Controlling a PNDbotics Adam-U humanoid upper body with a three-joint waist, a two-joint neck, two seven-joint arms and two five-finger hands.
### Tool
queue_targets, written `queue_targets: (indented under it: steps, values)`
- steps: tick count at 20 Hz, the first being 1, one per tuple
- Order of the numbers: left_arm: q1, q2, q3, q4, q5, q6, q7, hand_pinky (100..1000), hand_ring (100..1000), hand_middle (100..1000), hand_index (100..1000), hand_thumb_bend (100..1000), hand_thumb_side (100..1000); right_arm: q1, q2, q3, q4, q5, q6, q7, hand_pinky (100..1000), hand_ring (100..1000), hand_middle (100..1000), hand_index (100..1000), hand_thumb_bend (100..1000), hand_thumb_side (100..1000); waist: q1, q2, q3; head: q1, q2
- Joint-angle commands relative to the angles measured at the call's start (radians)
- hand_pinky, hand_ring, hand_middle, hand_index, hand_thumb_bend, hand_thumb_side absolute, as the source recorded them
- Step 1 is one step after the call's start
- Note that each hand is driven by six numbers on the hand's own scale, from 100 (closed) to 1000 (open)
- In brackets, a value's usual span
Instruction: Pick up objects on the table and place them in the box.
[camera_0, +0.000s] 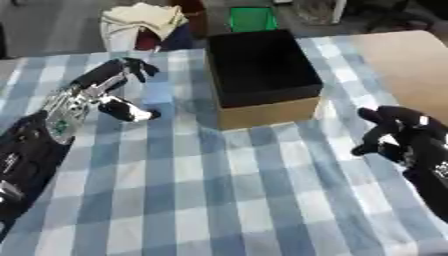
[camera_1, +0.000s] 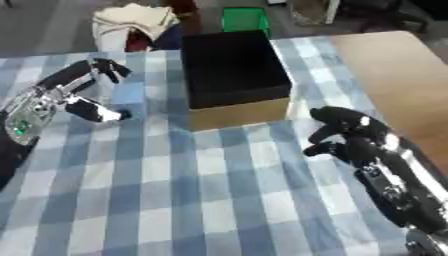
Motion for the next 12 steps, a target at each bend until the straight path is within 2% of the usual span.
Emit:
queue_targets:
  steps: [1,3,6,10,12]
  values:
    - [-0.020,0.020,0.009,-0.001,-0.011,0.001,0.002,896,607,634,844,553,352,-0.011,-0.004,-0.005,-0.022,0.006,0.000,0.002,707,1000,632,886,100,606,0.001,-0.012,-0.002,0.001,-0.009]
    - [-0.020,0.018,0.009,0.000,-0.013,0.000,-0.008,862,531,539,809,549,353,-0.011,-0.003,-0.005,-0.022,0.007,0.001,0.001,707,1000,632,887,100,607,0.002,-0.011,-0.002,-0.001,-0.008]
    - [-0.022,0.017,0.010,-0.002,-0.012,0.000,-0.021,814,402,361,689,535,338,-0.011,-0.003,-0.005,-0.022,0.008,0.002,0.002,707,1000,632,887,100,607,0.003,-0.011,-0.002,-0.001,-0.009]
    - [-0.021,0.018,0.009,-0.014,0.006,0.000,-0.029,788,321,232,557,511,306,-0.010,-0.004,-0.006,-0.022,0.007,0.001,0.001,707,1000,632,886,100,605,0.001,-0.014,-0.001,-0.001,-0.010]
    - [-0.021,0.020,0.008,-0.028,0.028,0.000,-0.025,786,307,196,518,489,295,-0.009,-0.005,-0.006,-0.022,0.005,0.000,0.000,707,1000,632,886,100,604,0.000,-0.017,0.000,-0.001,-0.011]
